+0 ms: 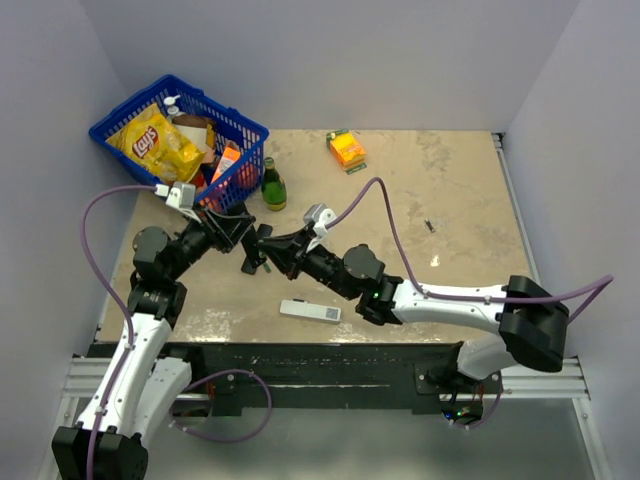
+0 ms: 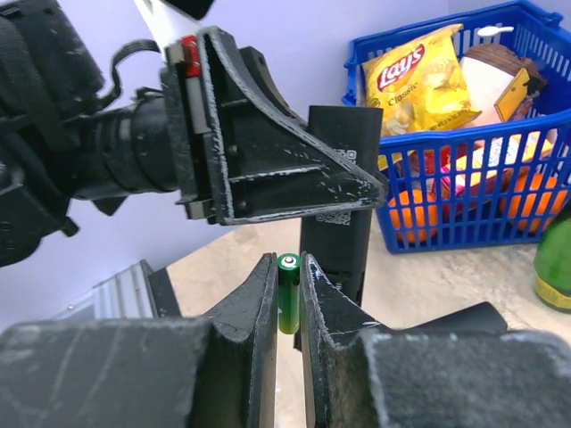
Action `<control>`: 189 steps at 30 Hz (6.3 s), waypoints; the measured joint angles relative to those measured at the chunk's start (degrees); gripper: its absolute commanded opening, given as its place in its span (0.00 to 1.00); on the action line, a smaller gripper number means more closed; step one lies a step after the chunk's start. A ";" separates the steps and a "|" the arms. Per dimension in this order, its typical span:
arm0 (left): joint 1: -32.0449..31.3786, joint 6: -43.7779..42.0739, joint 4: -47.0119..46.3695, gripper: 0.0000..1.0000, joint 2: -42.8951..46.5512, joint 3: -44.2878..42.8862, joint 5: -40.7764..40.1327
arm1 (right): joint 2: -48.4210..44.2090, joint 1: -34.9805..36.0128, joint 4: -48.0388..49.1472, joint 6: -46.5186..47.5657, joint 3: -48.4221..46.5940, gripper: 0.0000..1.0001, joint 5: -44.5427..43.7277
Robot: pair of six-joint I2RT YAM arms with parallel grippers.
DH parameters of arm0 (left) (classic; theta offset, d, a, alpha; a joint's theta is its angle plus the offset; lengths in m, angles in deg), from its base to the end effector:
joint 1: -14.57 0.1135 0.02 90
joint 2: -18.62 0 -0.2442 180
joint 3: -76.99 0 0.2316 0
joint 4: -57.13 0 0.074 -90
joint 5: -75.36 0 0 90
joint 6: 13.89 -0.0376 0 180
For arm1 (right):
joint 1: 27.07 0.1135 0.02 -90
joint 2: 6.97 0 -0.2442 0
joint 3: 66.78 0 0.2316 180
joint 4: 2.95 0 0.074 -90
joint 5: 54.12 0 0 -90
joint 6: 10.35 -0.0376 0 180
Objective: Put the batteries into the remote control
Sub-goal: Load the battery into the remote control.
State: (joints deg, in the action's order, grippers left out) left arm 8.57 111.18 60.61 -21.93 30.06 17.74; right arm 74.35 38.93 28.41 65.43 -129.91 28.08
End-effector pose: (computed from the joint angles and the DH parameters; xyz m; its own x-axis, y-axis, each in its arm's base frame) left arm 0.1672 -0.0378 0.3033 -0.3152 -0.4548 -0.8330 0.5365 0.6386 -0.5517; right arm 0.1314 0.2825 0.3080 -0.1193 0.3304 -0.9363 -0.8480 0.4565 0.2692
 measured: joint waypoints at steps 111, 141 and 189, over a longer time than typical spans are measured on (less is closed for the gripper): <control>1.11 20.74 -32.92 0.00 -8.74 16.00 -6.12 | 13.22 -0.37 -15.82 5.40 -10.78 0.20 -7.80; 1.11 28.89 -41.22 0.00 -12.28 17.90 -8.20 | 13.22 -0.46 -17.03 5.09 -11.98 0.35 -9.20; 1.05 34.01 -47.52 0.00 -13.64 19.67 -8.04 | 10.49 -0.44 -24.02 6.43 -14.47 0.61 -7.61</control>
State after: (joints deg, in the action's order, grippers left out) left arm 9.62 145.19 13.09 -35.57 49.73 9.70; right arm 84.84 38.49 4.39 71.86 -144.38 20.48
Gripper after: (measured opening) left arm 0.238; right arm 0.602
